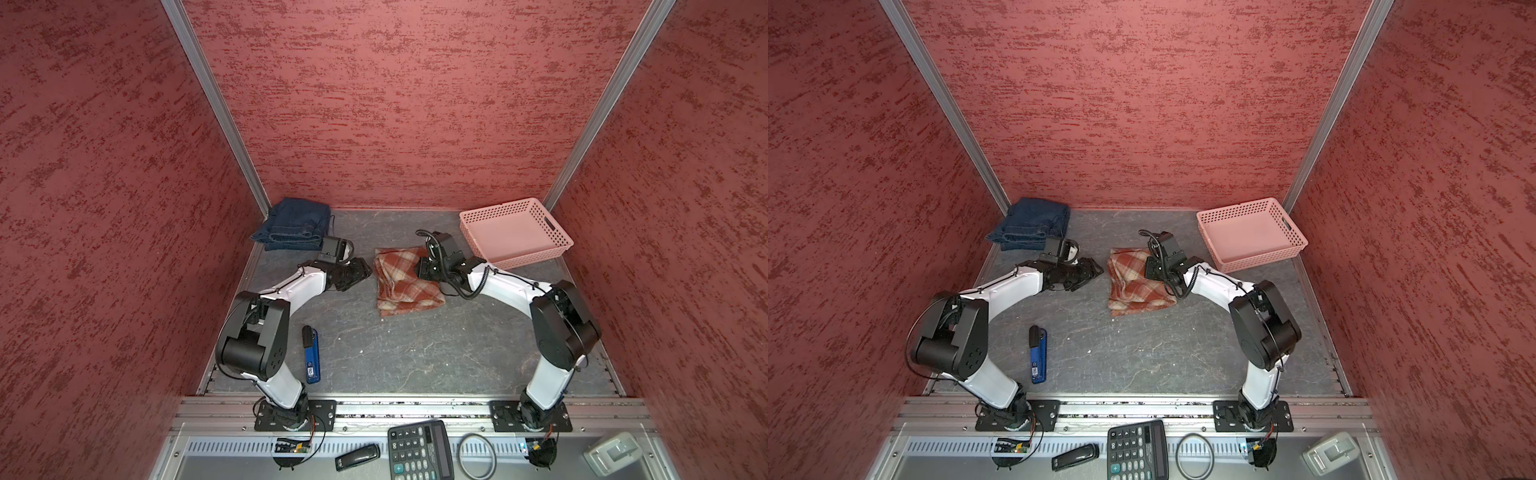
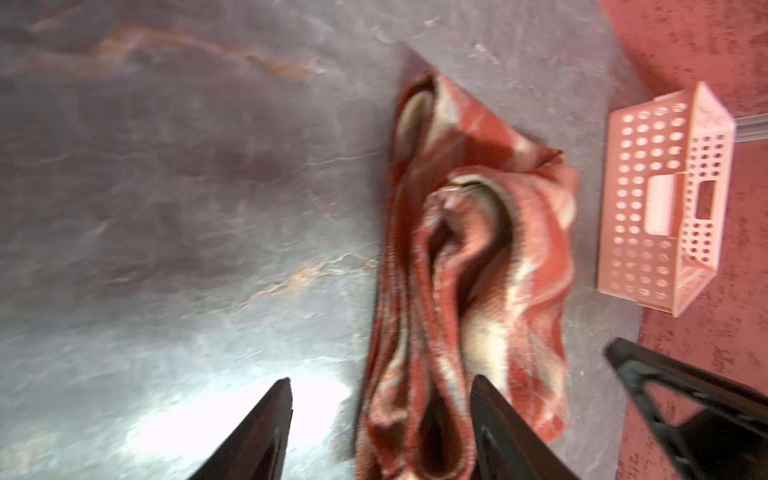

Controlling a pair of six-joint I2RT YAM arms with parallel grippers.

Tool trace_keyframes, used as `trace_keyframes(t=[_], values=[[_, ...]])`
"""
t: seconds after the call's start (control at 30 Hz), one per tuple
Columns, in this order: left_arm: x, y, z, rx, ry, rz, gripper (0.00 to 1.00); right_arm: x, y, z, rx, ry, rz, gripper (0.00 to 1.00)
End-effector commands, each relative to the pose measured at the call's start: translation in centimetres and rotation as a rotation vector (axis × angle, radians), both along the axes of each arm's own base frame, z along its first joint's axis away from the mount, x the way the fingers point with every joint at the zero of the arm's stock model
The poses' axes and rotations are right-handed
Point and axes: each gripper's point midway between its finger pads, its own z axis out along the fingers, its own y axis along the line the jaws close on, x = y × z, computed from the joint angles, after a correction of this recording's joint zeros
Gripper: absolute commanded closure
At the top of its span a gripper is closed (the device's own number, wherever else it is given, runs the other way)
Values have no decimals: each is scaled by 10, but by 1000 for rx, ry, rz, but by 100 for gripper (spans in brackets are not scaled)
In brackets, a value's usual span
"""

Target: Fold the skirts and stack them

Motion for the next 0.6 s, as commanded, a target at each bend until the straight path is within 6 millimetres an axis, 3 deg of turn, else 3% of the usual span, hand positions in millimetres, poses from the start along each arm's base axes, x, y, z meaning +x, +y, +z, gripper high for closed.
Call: trace_keyframes(t=[0.0, 0.13, 0.37, 0.57], values=[[15, -30, 30, -47, -97, -94, 31, -7, 8, -9, 56, 11, 6, 71], [25, -60, 37, -54, -122, -157, 32, -19, 10, -21, 91, 37, -3, 74], [41, -89, 34, -86, -127, -200, 33, -34, 7, -40, 118, 38, -28, 79], [57, -95, -3, -71, -74, -202, 33, -38, 8, -38, 152, -65, -22, 80]])
